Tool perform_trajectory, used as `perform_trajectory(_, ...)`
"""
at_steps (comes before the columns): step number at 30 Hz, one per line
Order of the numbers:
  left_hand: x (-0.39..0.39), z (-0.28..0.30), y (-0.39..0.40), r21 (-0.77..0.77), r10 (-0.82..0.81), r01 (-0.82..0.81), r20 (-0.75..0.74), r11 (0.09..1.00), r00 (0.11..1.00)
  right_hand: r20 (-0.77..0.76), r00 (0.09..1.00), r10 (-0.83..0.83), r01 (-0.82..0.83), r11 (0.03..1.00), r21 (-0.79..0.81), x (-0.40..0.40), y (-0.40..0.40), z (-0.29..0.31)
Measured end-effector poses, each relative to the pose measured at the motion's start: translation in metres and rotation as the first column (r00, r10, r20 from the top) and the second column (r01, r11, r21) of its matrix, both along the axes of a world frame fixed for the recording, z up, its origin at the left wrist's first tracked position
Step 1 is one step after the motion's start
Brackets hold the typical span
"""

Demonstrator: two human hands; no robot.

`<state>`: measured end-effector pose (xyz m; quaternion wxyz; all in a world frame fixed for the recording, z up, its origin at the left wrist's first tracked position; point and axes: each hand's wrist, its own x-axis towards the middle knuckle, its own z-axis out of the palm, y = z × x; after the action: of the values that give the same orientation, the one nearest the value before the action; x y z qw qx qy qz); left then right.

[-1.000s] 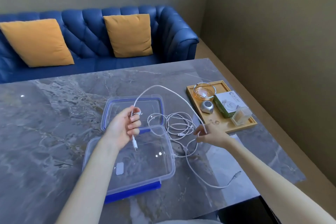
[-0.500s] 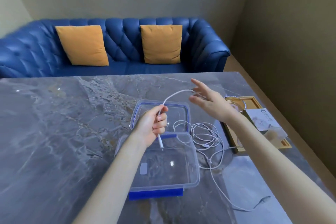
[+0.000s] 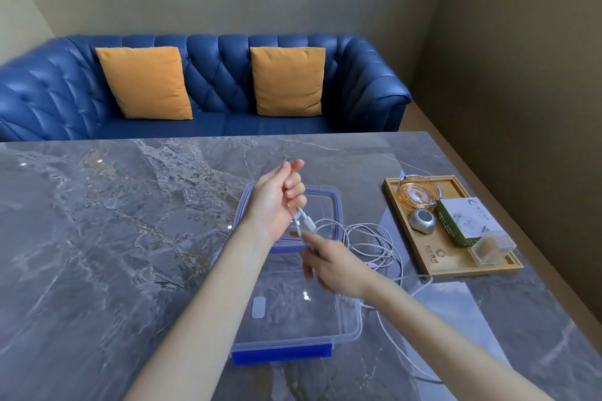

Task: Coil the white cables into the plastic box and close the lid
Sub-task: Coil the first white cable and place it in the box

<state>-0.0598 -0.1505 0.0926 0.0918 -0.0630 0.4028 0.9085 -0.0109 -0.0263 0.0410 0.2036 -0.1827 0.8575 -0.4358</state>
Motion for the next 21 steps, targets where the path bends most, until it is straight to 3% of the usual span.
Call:
perform_trajectory(5, -0.008, -0.026, -0.001, -0.189, 0.064, -0.088, -0.129, 0.978, 0.990, 0.216, 0.976, 0.033, -0.029, 0.999, -0.022, 0.013, 0.010, 0.025)
perform_trajectory(9, 0.000, -0.038, 0.013, -0.432, 0.077, -0.162, -0.207, 0.887, 0.975, 0.260, 0.960, 0.108, -0.141, 0.984, 0.111, 0.010, 0.013, 0.054)
perform_trajectory(12, 0.008, -0.043, 0.024, -0.573, 0.037, -0.205, -0.291, 0.794, 0.956, 0.236, 0.948, 0.211, -0.277, 0.915, 0.293, 0.002, 0.019, 0.077)
perform_trajectory(14, 0.015, -0.043, 0.027, -0.634, -0.037, -0.165, -0.293, 0.755, 0.955, 0.177, 0.954, 0.241, -0.292, 0.878, 0.378, -0.005, 0.025, 0.090)
perform_trajectory(16, 0.021, -0.041, 0.024, -0.672, -0.130, -0.071, -0.244, 0.737, 0.961, 0.018, 0.973, 0.230, -0.220, 0.899, 0.378, -0.016, 0.033, 0.100)
perform_trajectory(19, 0.030, -0.036, 0.018, -0.649, -0.260, 0.115, -0.131, 0.752, 0.956, -0.248, 0.955, 0.160, -0.078, 0.947, 0.312, -0.036, 0.044, 0.106)
perform_trajectory(21, 0.036, -0.033, 0.017, -0.562, -0.301, 0.218, -0.058, 0.798, 0.952, -0.320, 0.942, 0.101, -0.037, 0.979, 0.201, -0.047, 0.050, 0.100)
